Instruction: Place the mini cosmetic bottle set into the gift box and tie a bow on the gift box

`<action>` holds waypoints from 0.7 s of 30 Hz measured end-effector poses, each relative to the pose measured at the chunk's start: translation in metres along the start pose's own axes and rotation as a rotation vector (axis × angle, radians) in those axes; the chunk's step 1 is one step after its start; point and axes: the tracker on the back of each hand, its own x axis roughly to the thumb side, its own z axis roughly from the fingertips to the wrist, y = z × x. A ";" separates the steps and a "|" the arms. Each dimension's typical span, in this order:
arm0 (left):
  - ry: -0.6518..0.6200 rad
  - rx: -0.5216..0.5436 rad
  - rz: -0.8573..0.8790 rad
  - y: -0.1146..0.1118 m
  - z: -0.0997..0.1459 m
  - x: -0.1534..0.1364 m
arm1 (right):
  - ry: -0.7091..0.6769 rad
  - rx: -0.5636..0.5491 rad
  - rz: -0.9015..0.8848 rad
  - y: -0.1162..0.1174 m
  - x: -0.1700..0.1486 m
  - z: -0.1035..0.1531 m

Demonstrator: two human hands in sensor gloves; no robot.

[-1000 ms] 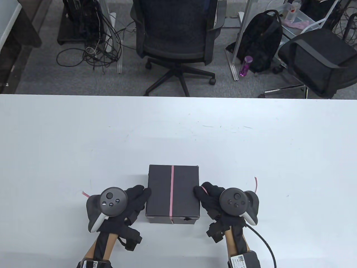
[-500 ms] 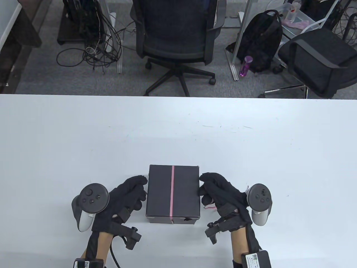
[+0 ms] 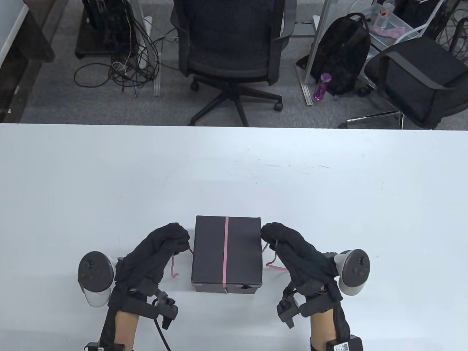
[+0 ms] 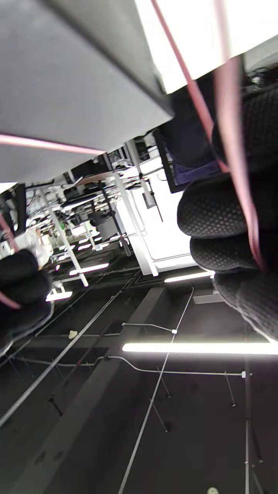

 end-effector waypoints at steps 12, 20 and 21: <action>0.337 0.047 -0.773 0.018 -0.006 -0.057 | 0.433 -0.045 0.912 -0.048 -0.039 0.017; 0.556 -0.070 -0.877 0.015 -0.001 -0.108 | 0.689 0.073 0.977 -0.055 -0.079 0.029; 0.576 -0.092 -0.878 0.015 0.000 -0.109 | 0.697 0.082 0.982 -0.054 -0.079 0.029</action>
